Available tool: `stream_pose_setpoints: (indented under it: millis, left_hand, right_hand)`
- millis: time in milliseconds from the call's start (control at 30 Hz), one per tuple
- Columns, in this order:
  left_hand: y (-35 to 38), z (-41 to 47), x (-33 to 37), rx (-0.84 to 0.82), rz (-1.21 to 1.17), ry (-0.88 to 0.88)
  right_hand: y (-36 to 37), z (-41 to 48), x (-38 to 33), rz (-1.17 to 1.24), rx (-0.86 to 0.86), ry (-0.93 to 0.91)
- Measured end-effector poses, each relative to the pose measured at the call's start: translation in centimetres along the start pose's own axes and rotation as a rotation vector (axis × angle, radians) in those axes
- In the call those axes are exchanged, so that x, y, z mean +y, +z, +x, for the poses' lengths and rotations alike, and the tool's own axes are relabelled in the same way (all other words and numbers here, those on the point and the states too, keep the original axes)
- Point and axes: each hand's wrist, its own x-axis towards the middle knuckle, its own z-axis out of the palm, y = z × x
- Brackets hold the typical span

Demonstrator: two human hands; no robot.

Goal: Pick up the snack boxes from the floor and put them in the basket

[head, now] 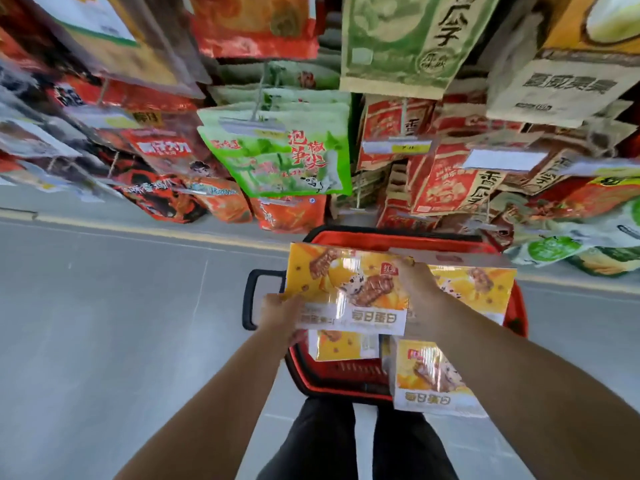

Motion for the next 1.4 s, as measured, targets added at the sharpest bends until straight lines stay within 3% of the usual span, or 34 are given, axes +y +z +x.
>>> stream_pose_setpoints:
  millis: [100, 200, 400, 467, 567, 700, 833, 1067, 1233, 1400]
  left_hand:
    - [0.2, 2.2, 0.6, -0.11, 0.2, -0.084]
    - [0.0, 3.3, 1.4, -0.116, 0.425, 0.003]
    - [0.0, 3.9, 2.3, -0.123, 0.604, 0.054]
    - [-0.2, 3.4, 2.5, -0.04, 0.606, 0.089]
    - [-0.4, 0.6, 3.9, 0.107, 0.623, 0.278]
    - [1.7, -4.0, 5.8, -0.078, 0.691, 0.477]
    - [6.3, -9.0, 5.8, -0.294, 0.72, 0.568]
    - [14.8, -17.9, -0.7, -0.507, 0.842, 0.637]
    - [22.5, -24.0, -8.4, -0.477, 0.836, 0.716]
    - [31.1, -30.3, -16.1, -0.612, 0.822, 0.77]
  right_hand:
    - [0.8, 1.7, -0.1, -0.011, -0.041, 0.022]
    - [2.2, 1.6, 0.5, -0.089, -0.147, -0.022]
    - [2.7, 1.2, 0.6, -0.202, -0.134, -0.118]
    - [1.8, 0.4, 0.7, -0.145, -0.083, -0.077]
    - [0.1, -1.2, 1.2, -0.077, -0.022, -0.087]
    - [-2.4, -3.0, 2.6, 0.064, -0.079, -0.068]
    - [-5.9, -4.7, 5.5, 0.337, -0.062, 0.05]
    - [-15.6, -8.1, 16.0, 0.684, 0.021, 0.037]
    - [-23.5, -11.3, 26.3, 0.927, 0.147, -0.007]
    - [-31.6, -14.3, 36.3, 1.073, 0.286, 0.003]
